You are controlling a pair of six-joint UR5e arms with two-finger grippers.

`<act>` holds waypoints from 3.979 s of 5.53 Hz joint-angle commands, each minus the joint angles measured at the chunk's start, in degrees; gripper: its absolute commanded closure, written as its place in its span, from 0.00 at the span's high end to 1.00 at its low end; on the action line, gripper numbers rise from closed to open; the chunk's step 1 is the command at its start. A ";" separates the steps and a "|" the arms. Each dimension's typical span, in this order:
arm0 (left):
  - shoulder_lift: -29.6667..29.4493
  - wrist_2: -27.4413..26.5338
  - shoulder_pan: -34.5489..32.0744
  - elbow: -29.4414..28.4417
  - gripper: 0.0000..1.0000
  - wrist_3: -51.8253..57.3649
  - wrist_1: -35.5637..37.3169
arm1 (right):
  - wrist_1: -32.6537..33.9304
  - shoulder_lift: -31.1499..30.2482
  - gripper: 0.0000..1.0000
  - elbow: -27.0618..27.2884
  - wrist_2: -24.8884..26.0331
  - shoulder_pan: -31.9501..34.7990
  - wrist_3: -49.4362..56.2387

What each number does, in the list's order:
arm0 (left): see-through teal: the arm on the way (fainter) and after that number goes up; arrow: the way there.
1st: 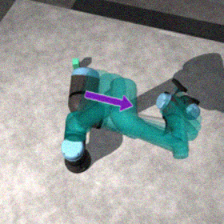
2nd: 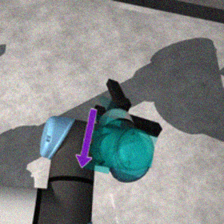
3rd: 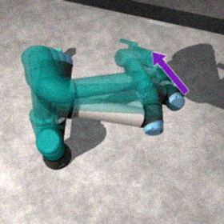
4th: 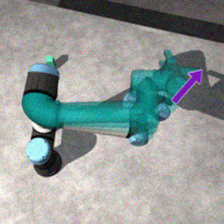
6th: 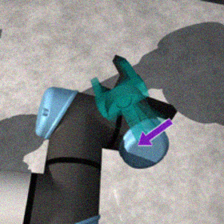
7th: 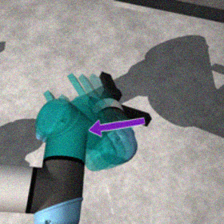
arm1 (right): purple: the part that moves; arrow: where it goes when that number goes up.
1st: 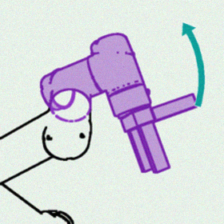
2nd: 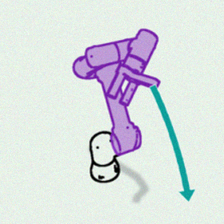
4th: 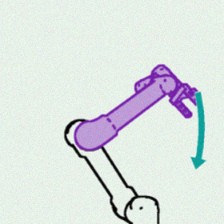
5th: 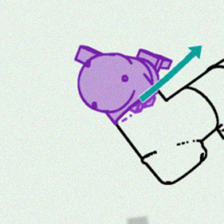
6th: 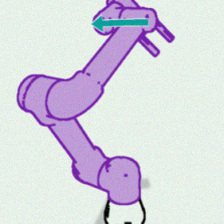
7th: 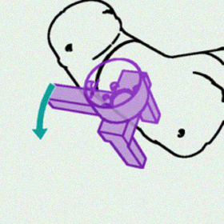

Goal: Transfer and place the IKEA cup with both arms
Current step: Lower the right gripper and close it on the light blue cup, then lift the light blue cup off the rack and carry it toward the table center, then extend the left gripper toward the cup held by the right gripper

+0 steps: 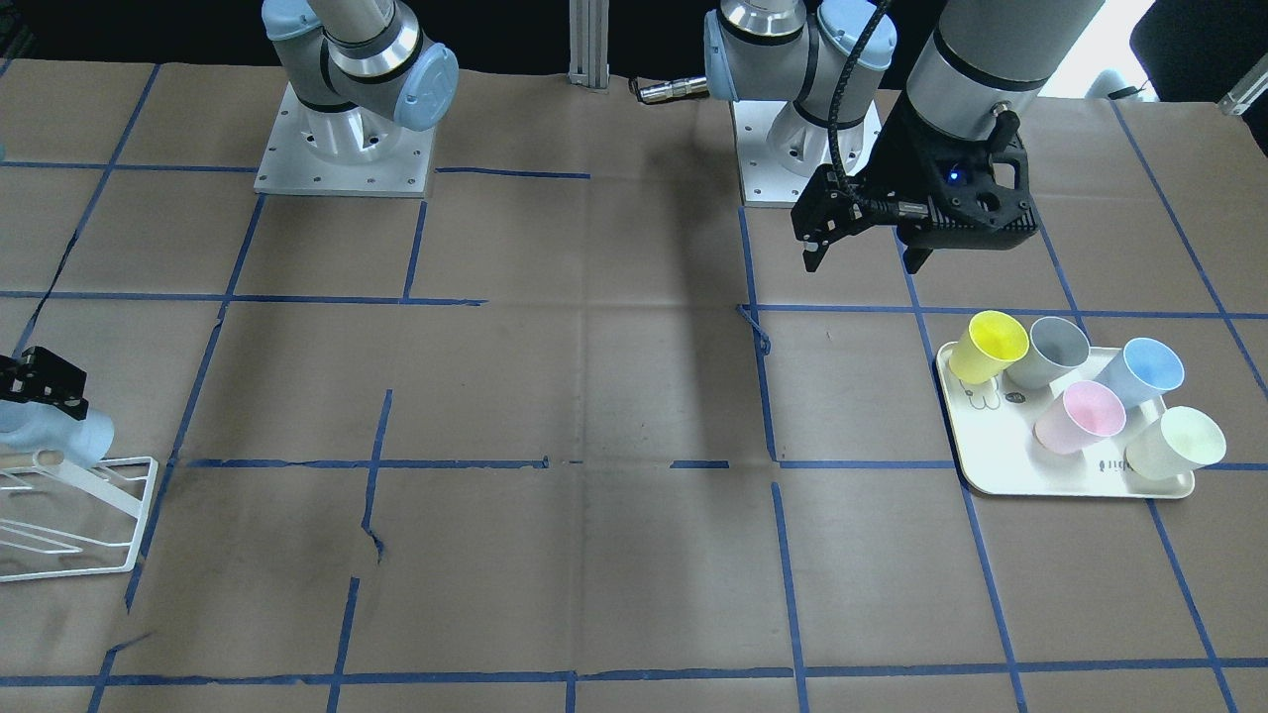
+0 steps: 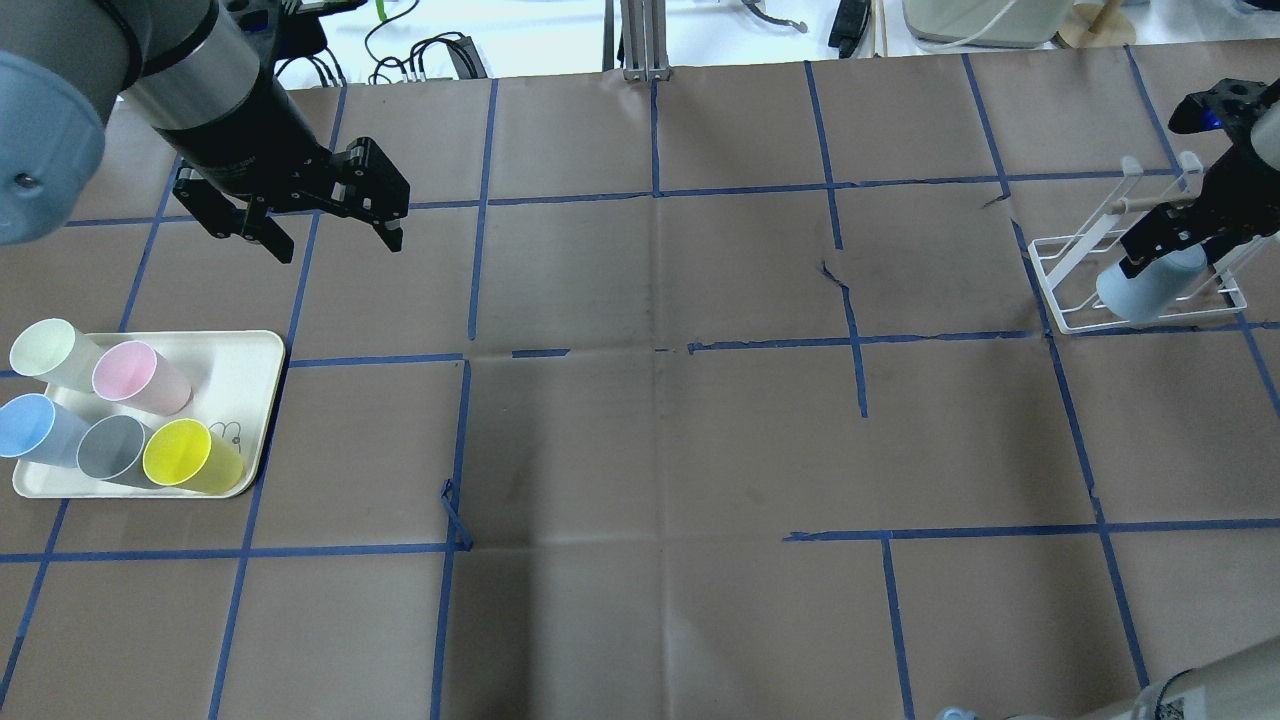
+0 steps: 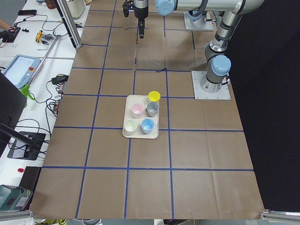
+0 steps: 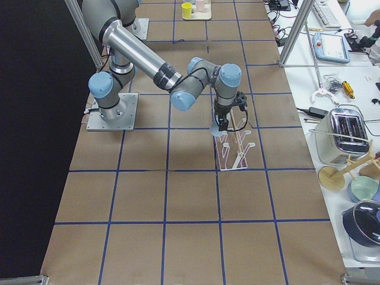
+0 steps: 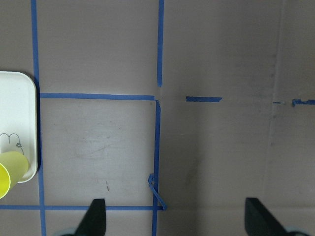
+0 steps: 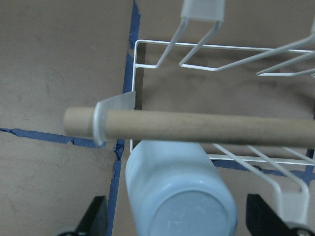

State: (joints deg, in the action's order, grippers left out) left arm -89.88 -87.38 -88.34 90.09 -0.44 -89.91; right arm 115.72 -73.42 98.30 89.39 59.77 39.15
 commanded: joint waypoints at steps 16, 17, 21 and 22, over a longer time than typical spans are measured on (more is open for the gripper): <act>0.23 2.10 0.71 -0.09 0.98 1.31 -1.57 | -75.18 -4.80 0.57 -11.82 -64.94 10.46 22.27; 0.67 10.83 0.97 0.09 0.99 2.72 -5.24 | -75.21 -5.50 0.57 -3.20 -73.39 11.50 26.81; 0.59 31.65 14.99 2.01 0.99 27.13 -30.60 | -75.82 -6.29 0.54 0.49 -77.70 22.11 28.62; 0.50 37.92 18.43 4.20 0.99 38.56 -35.63 | -75.82 -6.30 0.54 0.49 -79.87 23.97 28.62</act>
State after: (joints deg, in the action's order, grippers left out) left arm -89.26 -54.26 -73.36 92.58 27.81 -120.39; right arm 39.93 -79.61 98.73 11.02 81.78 67.75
